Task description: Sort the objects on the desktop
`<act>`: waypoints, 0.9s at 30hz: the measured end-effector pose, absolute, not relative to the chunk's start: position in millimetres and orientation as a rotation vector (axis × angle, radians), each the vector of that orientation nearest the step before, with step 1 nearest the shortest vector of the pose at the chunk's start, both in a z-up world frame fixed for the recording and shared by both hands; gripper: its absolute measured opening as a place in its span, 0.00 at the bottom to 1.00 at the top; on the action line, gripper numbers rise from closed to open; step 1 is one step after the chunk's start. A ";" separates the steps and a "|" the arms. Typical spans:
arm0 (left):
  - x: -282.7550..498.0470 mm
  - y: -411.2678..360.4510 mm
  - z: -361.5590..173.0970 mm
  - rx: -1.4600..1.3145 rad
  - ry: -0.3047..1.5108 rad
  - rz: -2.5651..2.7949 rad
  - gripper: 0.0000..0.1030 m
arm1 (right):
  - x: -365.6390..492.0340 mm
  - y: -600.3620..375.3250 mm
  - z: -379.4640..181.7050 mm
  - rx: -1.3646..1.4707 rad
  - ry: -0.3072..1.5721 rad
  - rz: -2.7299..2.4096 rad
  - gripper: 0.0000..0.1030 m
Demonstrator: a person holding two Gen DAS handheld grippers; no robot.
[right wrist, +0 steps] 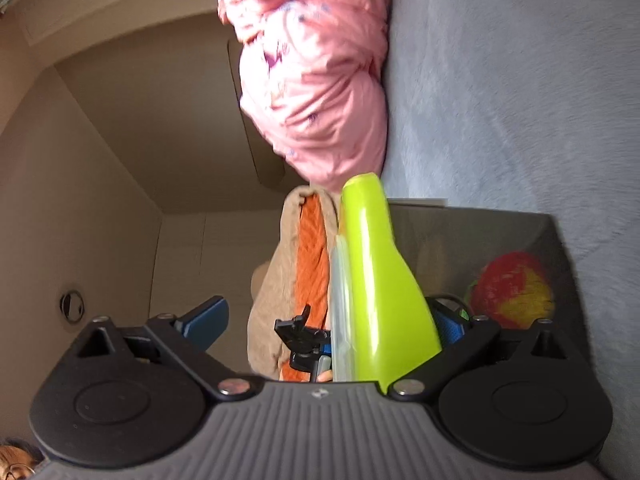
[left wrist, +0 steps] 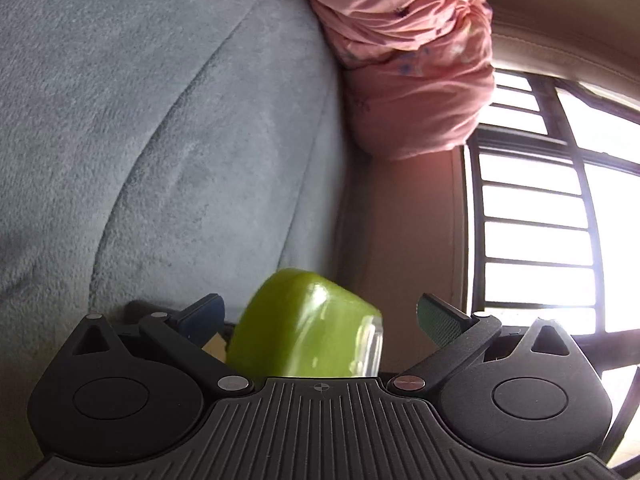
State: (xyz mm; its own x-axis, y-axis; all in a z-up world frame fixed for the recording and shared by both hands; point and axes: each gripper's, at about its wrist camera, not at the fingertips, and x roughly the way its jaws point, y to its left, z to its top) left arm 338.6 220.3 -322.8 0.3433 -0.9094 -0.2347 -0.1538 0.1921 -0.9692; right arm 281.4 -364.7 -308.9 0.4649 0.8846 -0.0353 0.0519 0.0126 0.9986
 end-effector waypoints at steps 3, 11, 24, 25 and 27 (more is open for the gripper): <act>312.7 237.5 -304.5 -1.288 1.076 -0.706 1.00 | 259.0 -380.4 -310.6 1.427 0.965 0.742 1.00; 203.9 244.7 -267.8 -1.057 1.096 -0.489 1.00 | 174.8 -370.2 -270.2 1.038 1.096 0.495 1.00; 260.0 180.2 -241.7 -0.706 1.215 -0.294 1.00 | 125.5 -347.9 -207.6 0.746 0.828 0.193 0.99; 267.8 173.6 -239.4 -0.673 1.215 -0.281 1.00 | 130.7 -346.8 -205.6 0.734 0.835 0.187 0.99; 281.7 173.3 -240.8 -0.692 1.229 -0.309 1.00 | 140.6 -342.3 -203.9 0.721 0.860 0.181 0.98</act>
State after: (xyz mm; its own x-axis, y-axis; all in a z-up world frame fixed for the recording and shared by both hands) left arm 281.7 173.3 -240.8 0.3275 -0.5684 -0.7547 -0.1441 0.7594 -0.6344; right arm 140.6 -342.3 -203.9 0.6535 0.4223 -0.6282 0.1341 0.7522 0.6451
